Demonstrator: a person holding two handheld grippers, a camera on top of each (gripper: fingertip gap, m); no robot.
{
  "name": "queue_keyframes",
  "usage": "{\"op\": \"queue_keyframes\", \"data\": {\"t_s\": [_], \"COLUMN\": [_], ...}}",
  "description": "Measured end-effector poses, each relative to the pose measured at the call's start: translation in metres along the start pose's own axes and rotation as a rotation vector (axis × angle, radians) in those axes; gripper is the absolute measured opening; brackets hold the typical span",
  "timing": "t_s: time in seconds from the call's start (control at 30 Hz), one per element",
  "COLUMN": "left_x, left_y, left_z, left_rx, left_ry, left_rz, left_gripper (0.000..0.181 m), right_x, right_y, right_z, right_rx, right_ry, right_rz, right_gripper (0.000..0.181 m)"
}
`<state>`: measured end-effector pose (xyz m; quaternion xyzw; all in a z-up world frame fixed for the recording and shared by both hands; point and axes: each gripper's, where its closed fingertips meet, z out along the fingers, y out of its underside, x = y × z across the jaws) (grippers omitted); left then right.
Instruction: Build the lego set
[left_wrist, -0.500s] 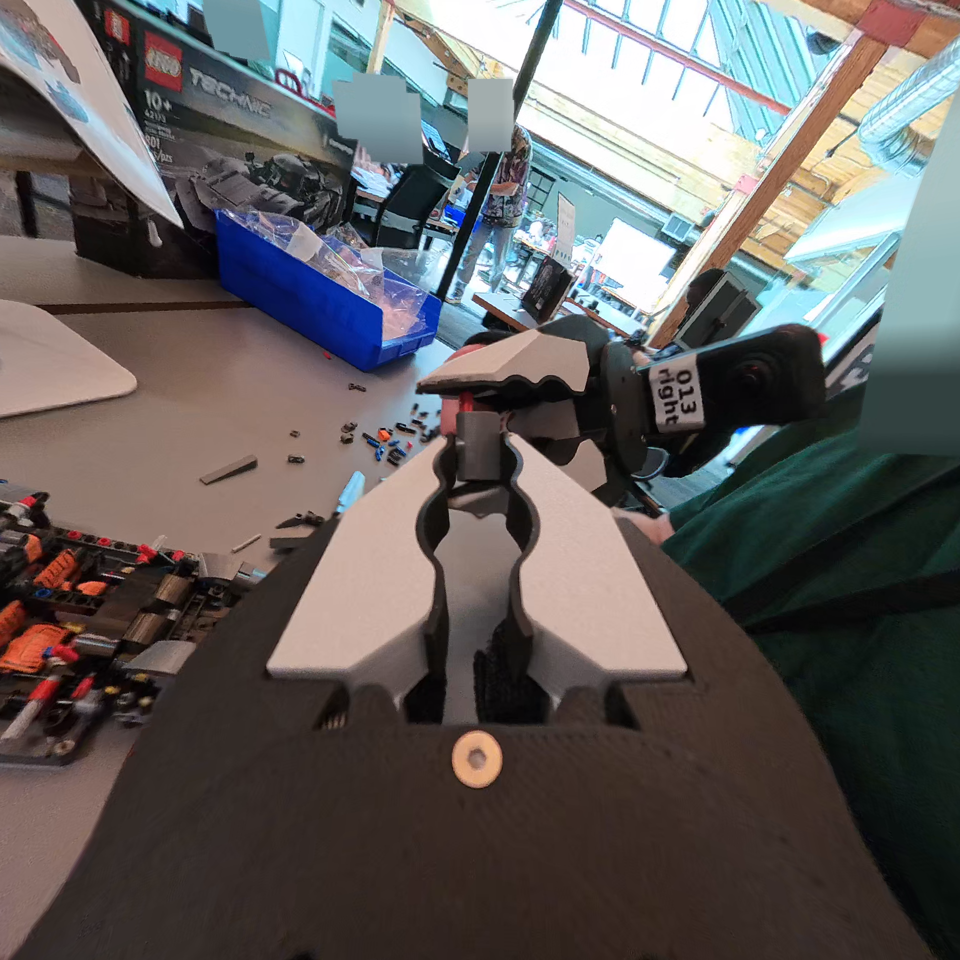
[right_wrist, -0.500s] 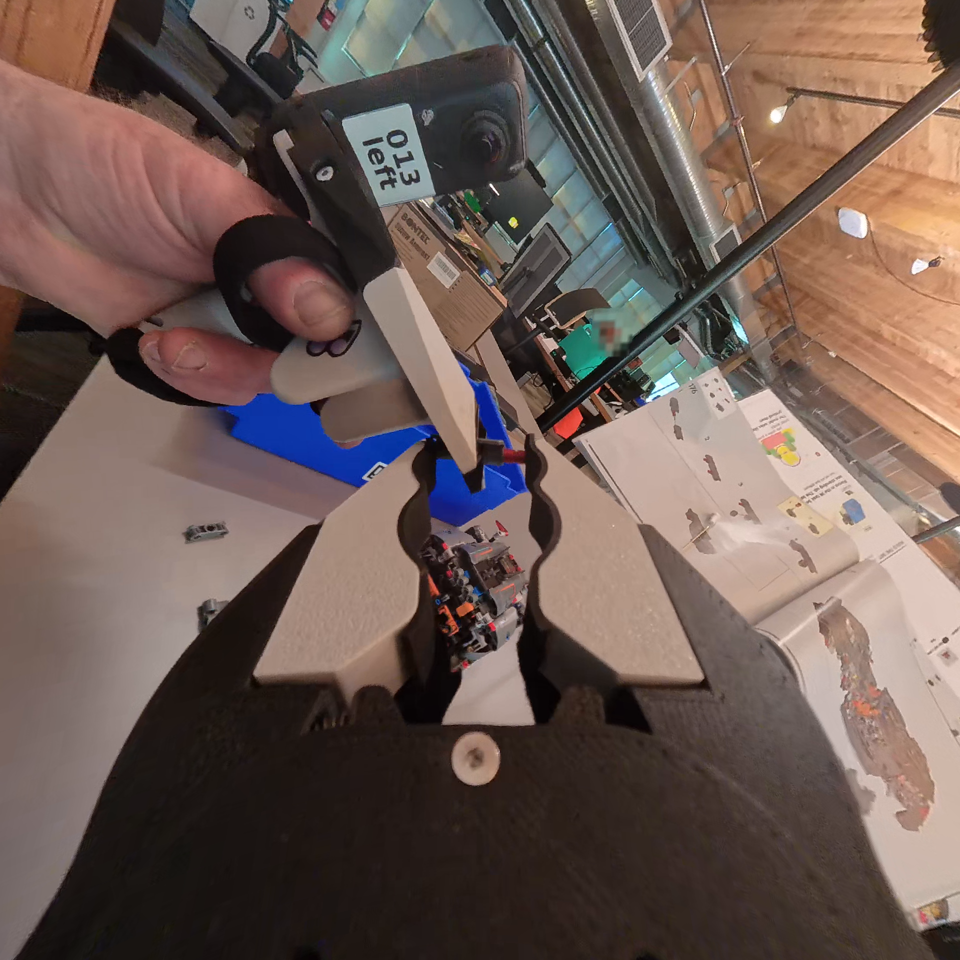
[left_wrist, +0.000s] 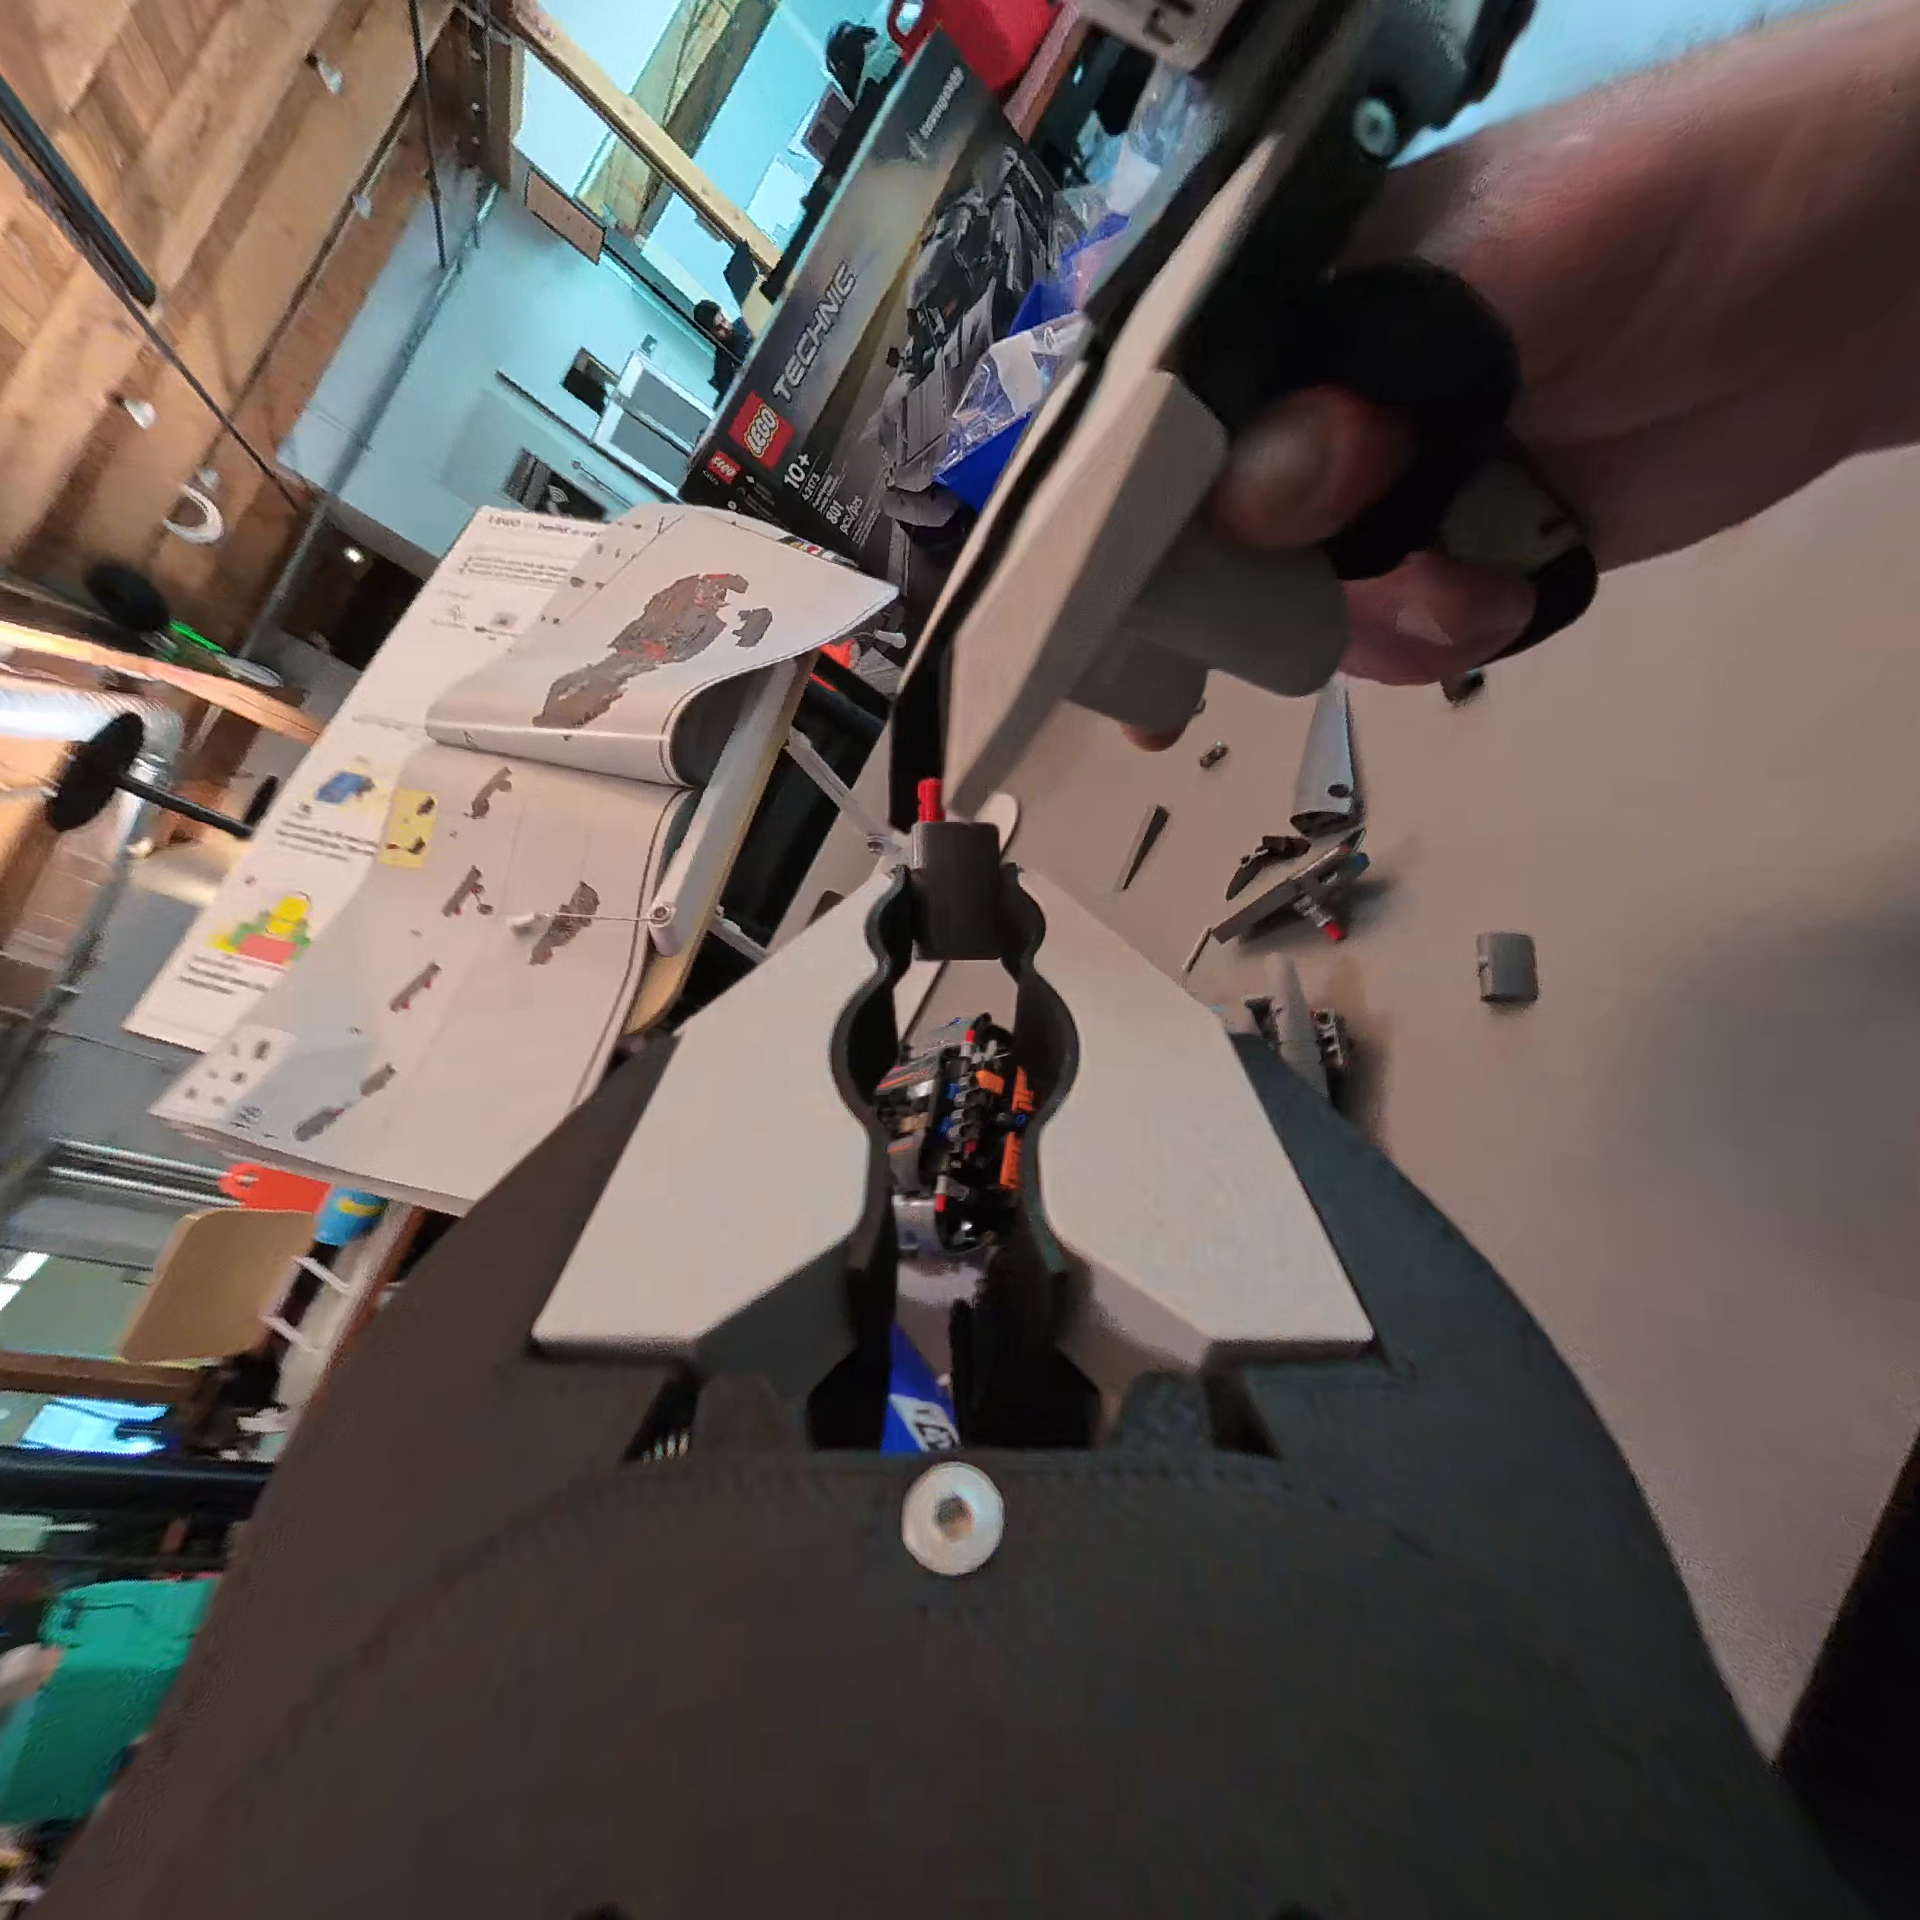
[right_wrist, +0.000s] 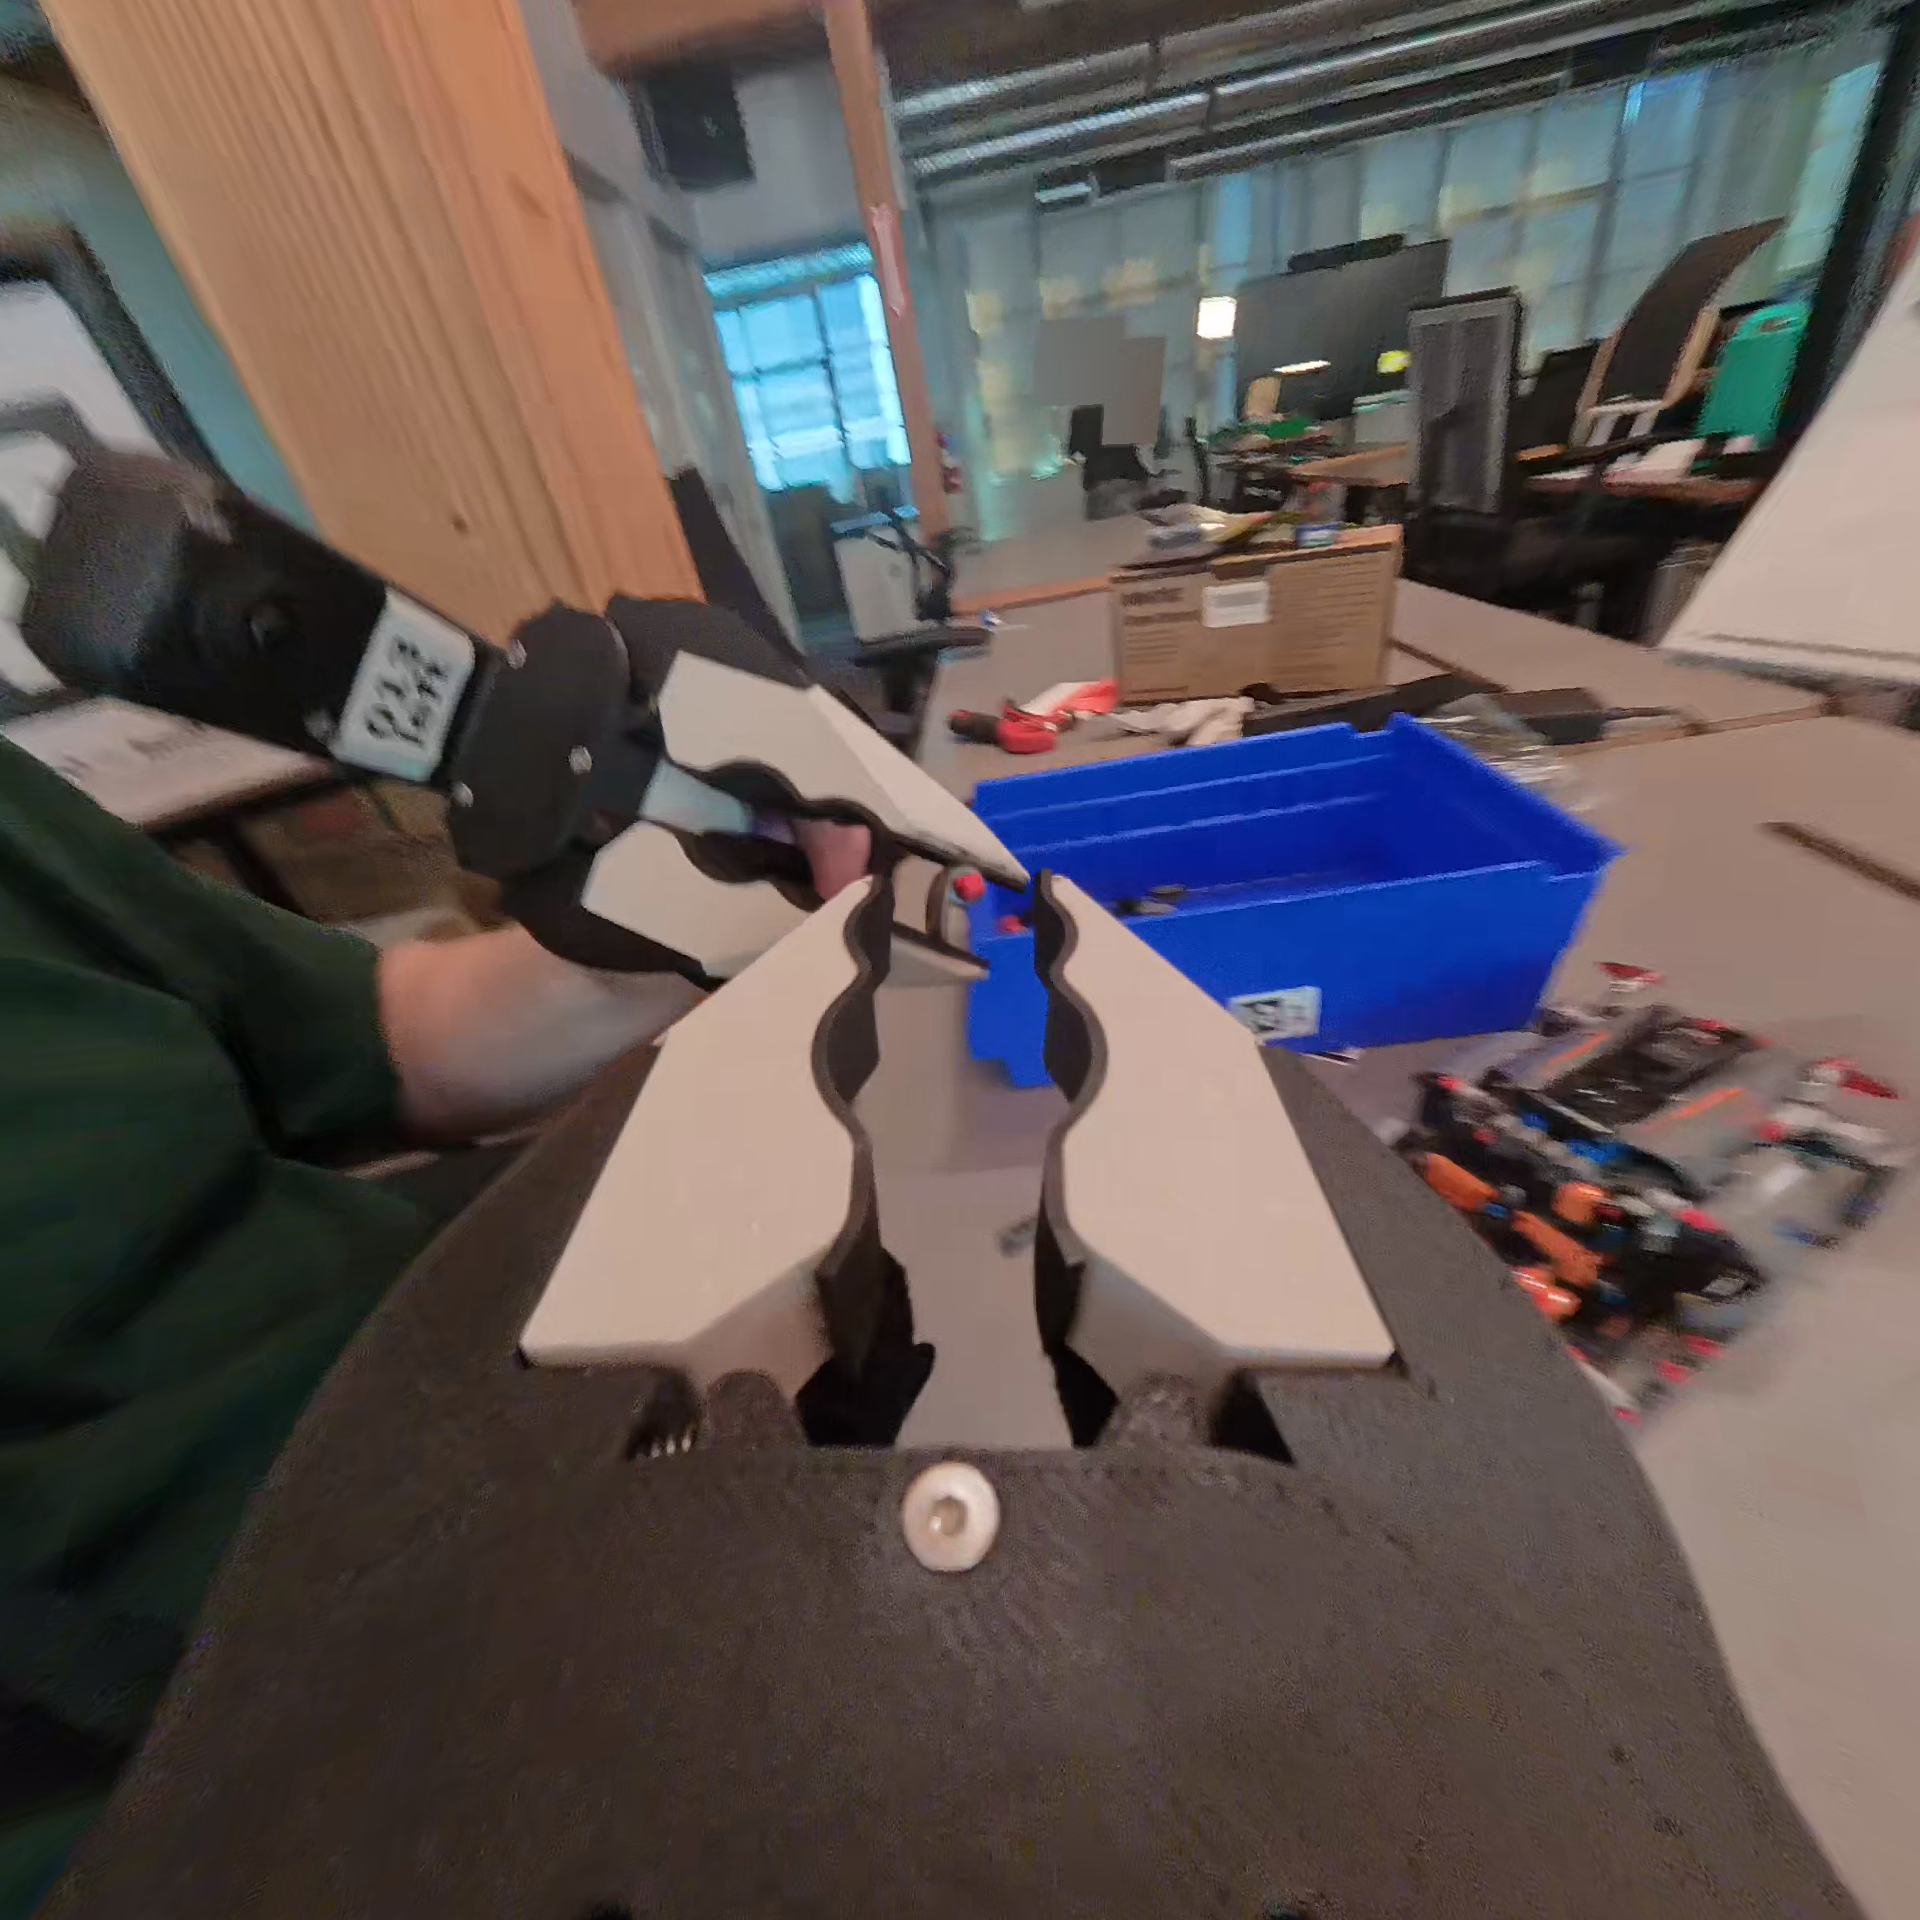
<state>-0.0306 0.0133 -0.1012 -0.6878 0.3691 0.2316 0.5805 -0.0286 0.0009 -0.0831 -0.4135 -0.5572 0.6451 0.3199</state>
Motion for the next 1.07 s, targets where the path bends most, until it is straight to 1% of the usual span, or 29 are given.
{"op": "queue_keyframes", "data": {"t_s": [0.03, 0.1, 0.13, 0.23, 0.27, 0.3, 0.33, 0.43, 0.57, 0.63, 0.73, 0.8, 0.87, 0.9, 0.97, 1.0, 1.07], "left_x": [0.002, 0.005, 0.005, 0.006, 0.007, 0.006, 0.007, 0.006, 0.007, 0.006, 0.003, 0.0, -0.004, -0.003, 0.005, 0.01, 0.021], "left_y": [0.0, 0.0, 0.0, -0.002, -0.002, -0.002, -0.004, -0.015, -0.02, -0.018, -0.009, 0.001, 0.012, 0.02, 0.037, 0.044, 0.059], "left_z": [0.0, -0.001, -0.001, -0.003, -0.004, -0.006, -0.009, -0.019, -0.023, -0.024, -0.024, -0.026, -0.031, -0.034, -0.038, -0.04, -0.042], "left_rx": [-0.008, -0.01, -0.009, 0.032, 0.04, 0.064, 0.102, 0.237, 0.322, 0.346, 0.319, 0.281, 0.26, 0.23, 0.165, 0.137, 0.087], "left_ry": [-0.008, -0.016, -0.022, -0.005, 0.024, 0.054, 0.106, 0.251, 0.395, 0.432, 0.401, 0.381, 0.36, 0.356, 0.35, 0.348, 0.348], "left_rz": [0.031, 0.055, 0.062, 0.01, -0.035, -0.118, -0.218, -0.489, -0.716, -0.796, -0.813, -0.82, -0.832, -0.837, -0.826, -0.827, -0.846], "left_gripper": [0.014, 0.014, 0.014, 0.015, 0.02, 0.026, 0.026, 0.014, 0.007, 0.006, 0.005, 0.005, 0.005, 0.005, 0.005, 0.005, 0.005], "right_x": [-0.003, -0.005, -0.005, -0.007, -0.008, -0.01, -0.01, -0.014, -0.021, -0.02, -0.014, -0.009, -0.002, 0.002, 0.003, 0.002, 0.0], "right_y": [-0.001, 0.009, 0.009, 0.008, 0.007, 0.003, 0.0, -0.003, 0.0, -0.001, 0.0, 0.001, 0.011, 0.024, 0.066, 0.087, 0.123], "right_z": [0.001, 0.004, 0.005, 0.004, 0.002, 0.0, -0.002, -0.006, -0.003, -0.001, 0.005, 0.005, 0.004, 0.004, 0.002, 0.001, 0.002], "right_rx": [0.023, -0.017, -0.01, 0.011, 0.026, 0.056, 0.078, 0.112, 0.106, 0.11, 0.101, 0.087, 0.018, -0.072, -0.319, -0.429, -0.569], "right_ry": [-0.026, -0.033, -0.027, -0.053, -0.068, -0.091, -0.102, -0.155, -0.202, -0.208, -0.186, -0.163, -0.116, -0.076, -0.033, -0.033, -0.024], "right_rz": [0.029, 0.03, 0.026, 0.047, 0.046, 0.047, 0.059, 0.072, 0.047, 0.049, 0.062, 0.063, 0.023, -0.038, -0.183, -0.211, -0.254], "right_gripper": [0.02, 0.008, 0.007, 0.005, 0.005, 0.005, 0.005, 0.005, 0.006, 0.006, 0.008, 0.021, 0.027, 0.023, 0.014, 0.015, 0.02]}}
